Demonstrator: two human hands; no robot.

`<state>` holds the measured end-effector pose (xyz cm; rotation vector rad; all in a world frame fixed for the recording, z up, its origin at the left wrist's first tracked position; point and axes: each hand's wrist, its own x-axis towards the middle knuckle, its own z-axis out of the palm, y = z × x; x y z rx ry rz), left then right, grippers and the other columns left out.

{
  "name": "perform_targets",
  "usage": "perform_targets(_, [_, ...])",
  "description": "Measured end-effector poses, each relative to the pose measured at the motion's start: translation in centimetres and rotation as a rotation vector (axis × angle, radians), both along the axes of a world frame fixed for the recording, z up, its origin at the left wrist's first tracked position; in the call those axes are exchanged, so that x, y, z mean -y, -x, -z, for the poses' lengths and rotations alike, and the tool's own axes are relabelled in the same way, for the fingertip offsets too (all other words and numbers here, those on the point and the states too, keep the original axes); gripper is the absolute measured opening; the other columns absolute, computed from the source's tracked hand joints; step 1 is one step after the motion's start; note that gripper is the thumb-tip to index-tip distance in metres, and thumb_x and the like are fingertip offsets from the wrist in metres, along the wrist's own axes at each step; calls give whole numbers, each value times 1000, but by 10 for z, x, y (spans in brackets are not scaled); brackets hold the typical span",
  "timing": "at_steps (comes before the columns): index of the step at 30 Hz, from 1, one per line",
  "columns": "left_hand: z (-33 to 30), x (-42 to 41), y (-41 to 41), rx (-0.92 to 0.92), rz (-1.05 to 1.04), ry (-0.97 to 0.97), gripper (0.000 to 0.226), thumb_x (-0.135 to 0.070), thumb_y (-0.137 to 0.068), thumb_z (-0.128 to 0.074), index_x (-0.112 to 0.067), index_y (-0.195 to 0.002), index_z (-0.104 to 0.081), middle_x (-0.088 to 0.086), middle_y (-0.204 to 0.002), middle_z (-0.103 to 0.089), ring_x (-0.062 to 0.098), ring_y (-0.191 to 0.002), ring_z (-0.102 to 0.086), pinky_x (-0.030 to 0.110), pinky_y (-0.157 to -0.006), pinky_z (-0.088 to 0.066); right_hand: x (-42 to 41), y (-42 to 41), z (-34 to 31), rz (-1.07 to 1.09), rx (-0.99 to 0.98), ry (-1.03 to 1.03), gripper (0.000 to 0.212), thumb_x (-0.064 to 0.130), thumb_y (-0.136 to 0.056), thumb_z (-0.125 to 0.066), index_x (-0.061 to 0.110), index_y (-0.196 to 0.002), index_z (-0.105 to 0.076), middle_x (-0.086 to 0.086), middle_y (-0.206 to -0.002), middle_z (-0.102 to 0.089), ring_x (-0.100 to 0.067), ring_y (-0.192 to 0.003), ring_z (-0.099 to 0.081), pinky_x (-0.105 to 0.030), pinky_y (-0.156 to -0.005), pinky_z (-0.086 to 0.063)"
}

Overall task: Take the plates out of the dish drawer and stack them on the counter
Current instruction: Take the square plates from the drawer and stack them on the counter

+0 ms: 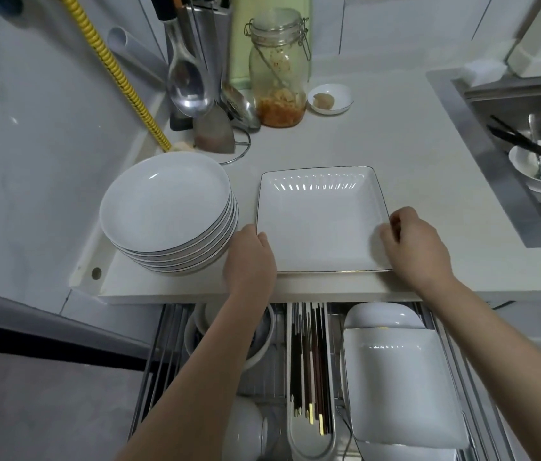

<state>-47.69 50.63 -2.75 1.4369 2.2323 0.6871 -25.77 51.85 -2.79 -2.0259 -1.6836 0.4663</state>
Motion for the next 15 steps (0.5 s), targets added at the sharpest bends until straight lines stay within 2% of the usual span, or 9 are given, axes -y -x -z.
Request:
perform_targets(8, [6, -5, 3, 2, -19, -28, 27, -25, -98, -34, -6, -96, -53, 12, -93, -60, 29, -79, -52, 32, -65, -36, -5, 2, 5, -2, -22, -10, 18, 23, -93, -44, 5, -96, -49, -13, -84, -62, -31, -72, -50, -32, -59, -37])
perform_targets(11, [8, 2, 2, 79, -8, -14, 31, -30, -96, -36, -11, -113, -54, 10, -104, -61, 27, -87, -56, 32, -69, -39, -2, 3, 5, 22, -92, 9, 22, 28, -94, -44, 8, -103, -50, -4, -83, -60, -29, -75, -51, -32, -61, -38])
perform_targets(15, [6, 24, -3, 151, 2, -22, 44, -37, -96, -38, -20, -137, -41, 0, -127, -58, 18, -109, -55, 34, -88, -43, 14, -1, 4, 9, -111, 32, 29, 36, -94, -45, 13, -109, -53, 3, -82, -57, -25, -79, -53, -31, -64, -40])
